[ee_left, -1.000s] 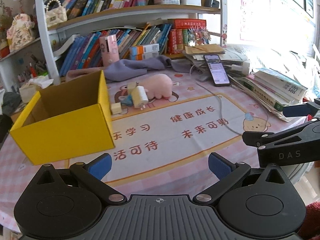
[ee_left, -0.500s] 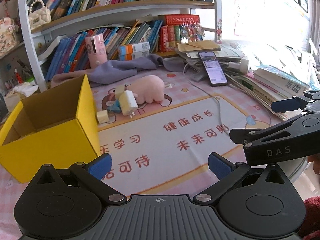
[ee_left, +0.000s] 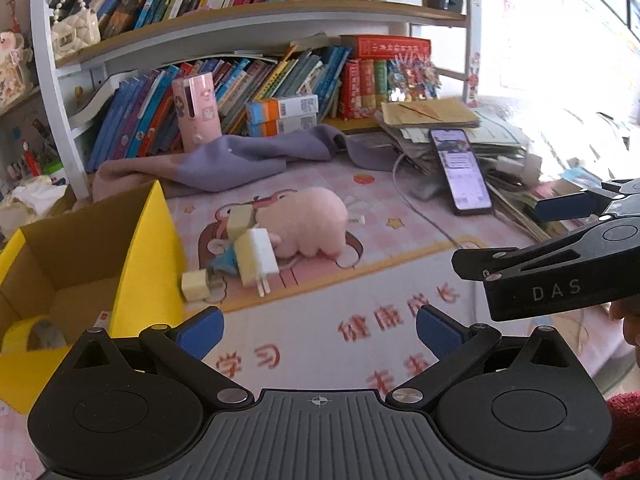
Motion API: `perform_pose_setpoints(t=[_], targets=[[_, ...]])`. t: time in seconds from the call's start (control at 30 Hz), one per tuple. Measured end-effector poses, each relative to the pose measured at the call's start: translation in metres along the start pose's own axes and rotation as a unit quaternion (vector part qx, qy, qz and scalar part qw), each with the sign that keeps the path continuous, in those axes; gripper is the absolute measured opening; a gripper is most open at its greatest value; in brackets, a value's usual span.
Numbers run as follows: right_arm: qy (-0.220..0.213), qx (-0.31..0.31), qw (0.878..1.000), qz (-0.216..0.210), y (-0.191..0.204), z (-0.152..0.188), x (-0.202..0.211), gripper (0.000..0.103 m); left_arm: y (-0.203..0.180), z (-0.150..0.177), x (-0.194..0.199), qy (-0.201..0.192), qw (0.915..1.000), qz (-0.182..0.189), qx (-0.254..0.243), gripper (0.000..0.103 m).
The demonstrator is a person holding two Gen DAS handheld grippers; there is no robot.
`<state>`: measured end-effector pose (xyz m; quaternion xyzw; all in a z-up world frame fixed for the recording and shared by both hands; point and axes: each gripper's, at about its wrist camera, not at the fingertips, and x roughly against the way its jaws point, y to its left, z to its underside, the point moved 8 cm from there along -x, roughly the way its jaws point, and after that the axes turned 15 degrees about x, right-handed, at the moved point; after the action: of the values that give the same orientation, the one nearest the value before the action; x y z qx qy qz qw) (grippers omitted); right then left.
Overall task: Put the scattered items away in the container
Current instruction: 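Move the left tool toward the white charger while the right tool approaches the pink plush pig, then grasp the white charger with the left tool while the right tool grasps the pink plush pig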
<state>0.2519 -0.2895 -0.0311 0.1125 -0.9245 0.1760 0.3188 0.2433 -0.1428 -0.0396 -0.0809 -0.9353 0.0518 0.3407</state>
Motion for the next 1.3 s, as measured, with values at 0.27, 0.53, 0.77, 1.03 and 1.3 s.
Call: perform_pose_setpoints(t=[0.27, 0.53, 0.77, 1.03, 1.3], targets=[[-0.011, 0.012, 0.998, -0.054, -0.024, -0.023, -0.044, 0.103, -0.005, -0.020, -0.037, 0.008, 0.9987, -0.050, 0.003, 0.103], [0.003, -0.022, 0.991, -0.131, -0.032, -0.046, -0.098, 0.103, 0.002, -0.039, -0.079, 0.025, 0.9952, -0.093, 0.019, 0.102], [0.005, -0.054, 0.980, -0.189, -0.025, -0.078, -0.143, 0.103, 0.021, -0.047, -0.119, 0.053, 0.9876, -0.140, 0.047, 0.087], [0.055, -0.074, 0.964, -0.249, -0.014, -0.087, -0.194, 0.103, 0.033, -0.044, -0.149, 0.085, 0.9800, -0.170, 0.057, 0.067], [0.097, -0.134, 0.937, -0.309, 0.004, -0.087, -0.220, 0.101, 0.042, -0.039, -0.167, 0.107, 0.9743, -0.186, 0.067, 0.052]])
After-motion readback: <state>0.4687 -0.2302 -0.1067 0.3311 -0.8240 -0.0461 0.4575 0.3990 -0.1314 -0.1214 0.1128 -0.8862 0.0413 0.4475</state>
